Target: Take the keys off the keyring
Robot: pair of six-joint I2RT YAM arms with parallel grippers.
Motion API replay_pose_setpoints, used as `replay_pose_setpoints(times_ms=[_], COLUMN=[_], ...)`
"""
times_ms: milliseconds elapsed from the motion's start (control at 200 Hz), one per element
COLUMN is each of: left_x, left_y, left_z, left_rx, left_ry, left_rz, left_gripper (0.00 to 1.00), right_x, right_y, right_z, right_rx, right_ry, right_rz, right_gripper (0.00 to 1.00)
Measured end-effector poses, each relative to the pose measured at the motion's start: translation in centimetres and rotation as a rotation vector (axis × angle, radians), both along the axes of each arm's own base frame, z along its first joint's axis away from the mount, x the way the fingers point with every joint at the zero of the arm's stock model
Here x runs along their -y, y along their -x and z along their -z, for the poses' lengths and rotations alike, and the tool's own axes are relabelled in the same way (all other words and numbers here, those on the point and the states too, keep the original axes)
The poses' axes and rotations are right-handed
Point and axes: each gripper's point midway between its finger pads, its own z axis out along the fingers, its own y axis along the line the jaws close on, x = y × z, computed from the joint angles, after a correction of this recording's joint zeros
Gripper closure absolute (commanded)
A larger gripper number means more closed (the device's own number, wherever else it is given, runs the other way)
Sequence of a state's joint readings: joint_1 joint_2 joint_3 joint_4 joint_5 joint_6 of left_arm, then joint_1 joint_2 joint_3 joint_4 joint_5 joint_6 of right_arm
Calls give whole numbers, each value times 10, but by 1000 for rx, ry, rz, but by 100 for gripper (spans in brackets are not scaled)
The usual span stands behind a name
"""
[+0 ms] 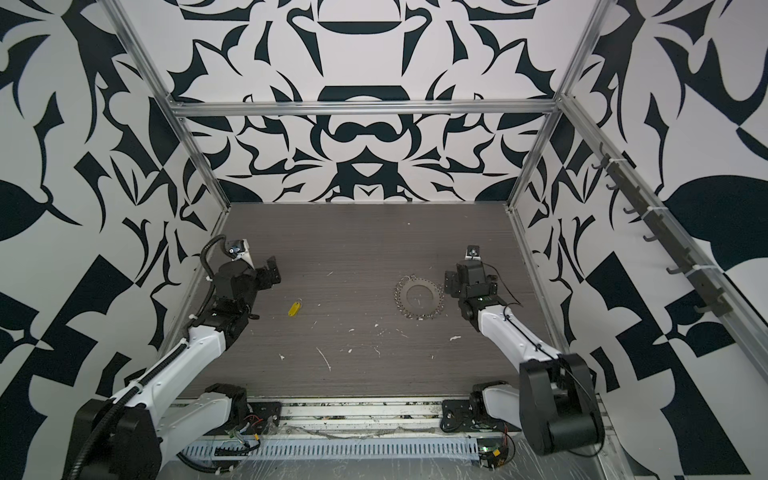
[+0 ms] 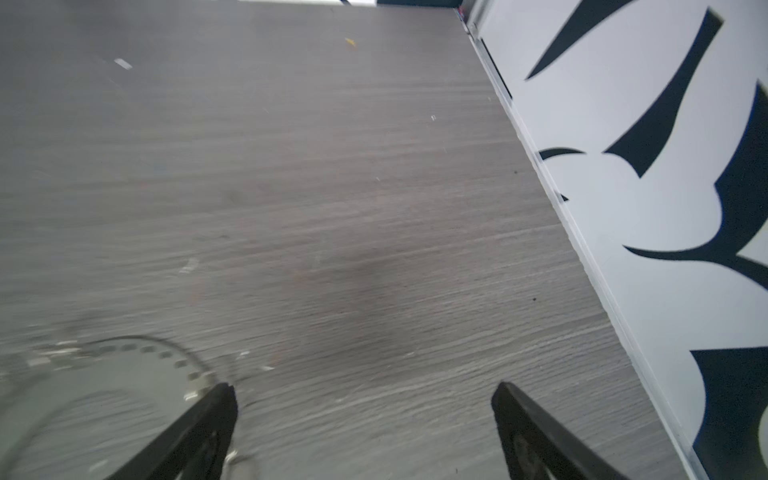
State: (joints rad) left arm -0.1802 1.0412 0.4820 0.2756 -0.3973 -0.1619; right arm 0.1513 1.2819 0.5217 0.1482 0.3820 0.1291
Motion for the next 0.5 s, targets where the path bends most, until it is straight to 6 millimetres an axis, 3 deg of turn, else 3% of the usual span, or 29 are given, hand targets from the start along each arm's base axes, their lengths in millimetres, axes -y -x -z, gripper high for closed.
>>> replay_pose_setpoints(times_ms=[120,255,400,500], left_x=[-17,-19,-22,-28], left_y=[3,2,-1,-4], left_z=[10,19,41,73], left_rx=[27,52,59,23], left_ry=[-45,-95,-122,-129], left_rz=[-41,-34,-28,-42], left_gripper=[1,1,1,1], right_x=[9,9,1,-2], right_y=[7,14,-3,-23], right_z=[36,58,45,22], right_rx=[45,120,195,267], right_ry=[54,66,81,72], right_rz=[10,-10,-35,-33], right_gripper=[0,0,0,0])
